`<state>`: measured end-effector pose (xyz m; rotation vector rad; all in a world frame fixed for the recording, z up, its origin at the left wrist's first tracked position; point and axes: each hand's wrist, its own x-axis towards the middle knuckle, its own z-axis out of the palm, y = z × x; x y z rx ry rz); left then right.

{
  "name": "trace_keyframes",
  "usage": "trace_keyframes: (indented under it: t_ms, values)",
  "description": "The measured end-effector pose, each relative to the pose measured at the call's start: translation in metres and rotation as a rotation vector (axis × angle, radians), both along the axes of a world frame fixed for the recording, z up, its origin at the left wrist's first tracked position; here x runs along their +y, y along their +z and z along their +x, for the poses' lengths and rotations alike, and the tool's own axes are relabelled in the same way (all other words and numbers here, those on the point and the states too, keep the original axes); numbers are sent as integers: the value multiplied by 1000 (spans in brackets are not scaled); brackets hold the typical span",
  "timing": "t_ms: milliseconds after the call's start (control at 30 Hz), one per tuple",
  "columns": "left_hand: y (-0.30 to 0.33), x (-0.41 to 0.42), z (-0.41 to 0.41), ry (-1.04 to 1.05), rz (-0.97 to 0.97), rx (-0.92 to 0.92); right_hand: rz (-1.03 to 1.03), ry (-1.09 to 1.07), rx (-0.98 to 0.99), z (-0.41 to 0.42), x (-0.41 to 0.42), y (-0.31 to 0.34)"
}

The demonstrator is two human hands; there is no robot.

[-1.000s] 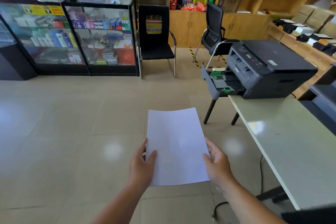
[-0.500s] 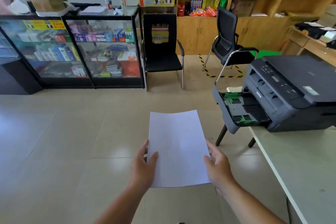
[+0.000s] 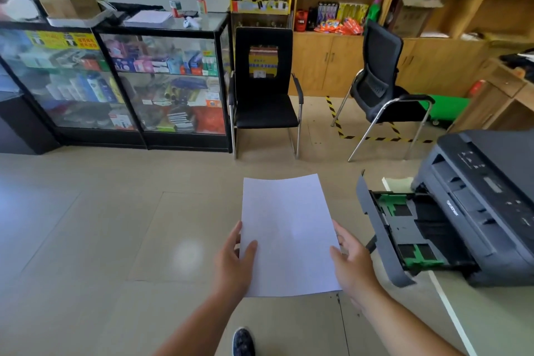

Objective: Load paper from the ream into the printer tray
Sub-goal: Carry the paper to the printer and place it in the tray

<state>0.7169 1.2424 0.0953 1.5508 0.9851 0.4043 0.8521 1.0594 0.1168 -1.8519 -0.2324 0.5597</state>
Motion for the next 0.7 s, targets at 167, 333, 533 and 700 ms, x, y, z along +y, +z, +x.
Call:
trace_keyframes:
  t_ms: [167, 333, 533, 700]
  values:
    - [1, 59, 56, -40, -5, -10, -5, -27, -7, 50, 53, -6]
    - [-1, 102, 111, -154, -8, 24, -4, -118, 13, 89, 80, -13]
    - [-12, 107, 188, -353, -11, 71, -7, -258, 66, 131, 64, -14]
    - [-23, 83, 255, -518, 16, 81, 6, -419, 104, 159, 28, -24]
